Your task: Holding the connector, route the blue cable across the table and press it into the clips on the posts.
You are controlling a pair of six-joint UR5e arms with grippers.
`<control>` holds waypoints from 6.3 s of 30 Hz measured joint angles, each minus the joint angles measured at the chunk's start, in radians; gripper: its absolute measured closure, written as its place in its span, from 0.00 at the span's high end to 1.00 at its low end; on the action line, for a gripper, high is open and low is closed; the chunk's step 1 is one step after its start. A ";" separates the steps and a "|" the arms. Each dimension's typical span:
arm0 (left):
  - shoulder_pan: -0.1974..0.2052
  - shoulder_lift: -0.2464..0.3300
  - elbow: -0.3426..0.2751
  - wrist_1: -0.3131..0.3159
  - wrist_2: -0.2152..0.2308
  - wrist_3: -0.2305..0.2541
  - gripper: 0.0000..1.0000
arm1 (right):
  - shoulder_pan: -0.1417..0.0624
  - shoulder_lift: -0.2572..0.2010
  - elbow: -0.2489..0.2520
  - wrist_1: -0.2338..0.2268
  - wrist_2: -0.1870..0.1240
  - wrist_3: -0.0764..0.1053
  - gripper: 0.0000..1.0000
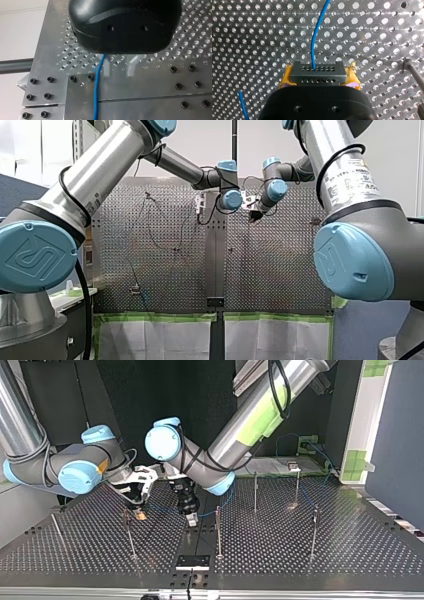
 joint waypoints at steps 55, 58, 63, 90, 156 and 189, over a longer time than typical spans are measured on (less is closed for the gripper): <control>0.011 0.127 -0.369 0.114 0.221 -0.144 0.00 | -0.027 -0.150 0.305 -0.013 -0.052 -0.037 0.00; 0.019 0.126 -0.396 0.106 0.221 -0.145 0.00 | -0.028 -0.150 0.312 -0.019 -0.052 -0.032 0.00; 0.026 0.122 -0.440 0.099 0.236 -0.147 0.00 | -0.030 -0.149 0.327 -0.047 -0.053 -0.028 0.00; 0.023 0.047 -0.655 0.193 0.414 -0.239 0.00 | -0.034 -0.065 0.383 -0.155 -0.072 -0.003 0.00; 0.164 -0.115 -0.288 0.036 0.520 -0.295 0.89 | -0.144 0.019 0.349 -0.360 -0.097 0.061 0.00; 0.010 -0.020 -0.290 -0.168 0.366 -0.294 1.00 | -0.163 0.027 0.349 -0.358 -0.105 0.062 0.00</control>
